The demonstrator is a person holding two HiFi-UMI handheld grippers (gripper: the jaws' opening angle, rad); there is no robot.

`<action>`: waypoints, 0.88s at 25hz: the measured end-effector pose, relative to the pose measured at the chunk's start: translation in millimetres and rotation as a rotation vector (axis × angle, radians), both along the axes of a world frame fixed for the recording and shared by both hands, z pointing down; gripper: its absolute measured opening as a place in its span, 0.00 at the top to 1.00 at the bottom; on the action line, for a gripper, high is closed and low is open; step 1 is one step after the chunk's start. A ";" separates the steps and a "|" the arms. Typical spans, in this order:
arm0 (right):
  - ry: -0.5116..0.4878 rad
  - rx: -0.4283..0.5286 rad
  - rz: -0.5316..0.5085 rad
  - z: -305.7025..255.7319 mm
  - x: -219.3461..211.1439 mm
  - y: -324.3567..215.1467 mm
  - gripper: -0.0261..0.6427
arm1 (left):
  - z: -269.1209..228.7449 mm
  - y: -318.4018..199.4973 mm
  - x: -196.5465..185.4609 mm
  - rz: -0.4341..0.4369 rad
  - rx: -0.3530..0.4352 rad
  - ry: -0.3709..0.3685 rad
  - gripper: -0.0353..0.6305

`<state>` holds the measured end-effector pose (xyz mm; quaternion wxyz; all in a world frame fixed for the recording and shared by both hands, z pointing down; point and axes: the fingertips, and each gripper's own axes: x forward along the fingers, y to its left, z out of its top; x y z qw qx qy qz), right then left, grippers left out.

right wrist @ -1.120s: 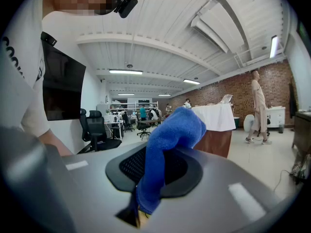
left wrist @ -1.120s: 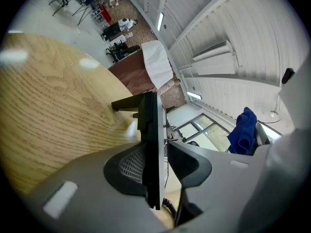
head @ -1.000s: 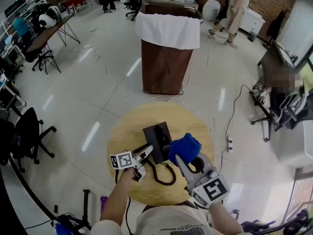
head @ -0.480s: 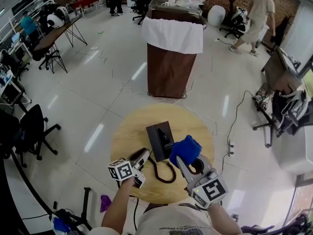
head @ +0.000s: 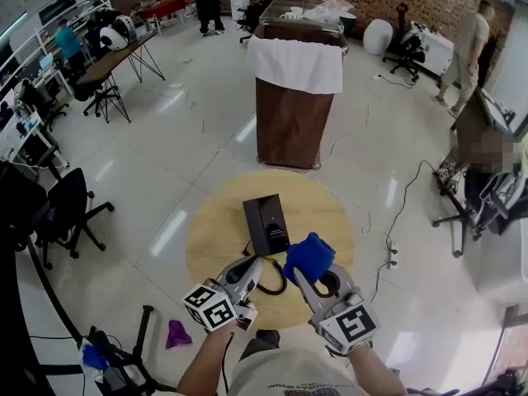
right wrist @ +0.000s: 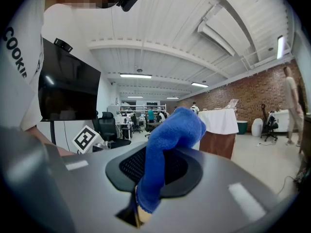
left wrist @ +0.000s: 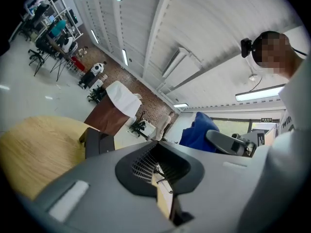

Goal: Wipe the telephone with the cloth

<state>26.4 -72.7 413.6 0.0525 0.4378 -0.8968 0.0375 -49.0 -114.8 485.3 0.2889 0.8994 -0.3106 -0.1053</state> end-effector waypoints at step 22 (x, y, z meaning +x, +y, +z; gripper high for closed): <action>-0.026 0.032 -0.113 -0.8 33.6 149.4 0.87 | -75.7 183.7 64.3 -0.243 0.256 -0.248 0.94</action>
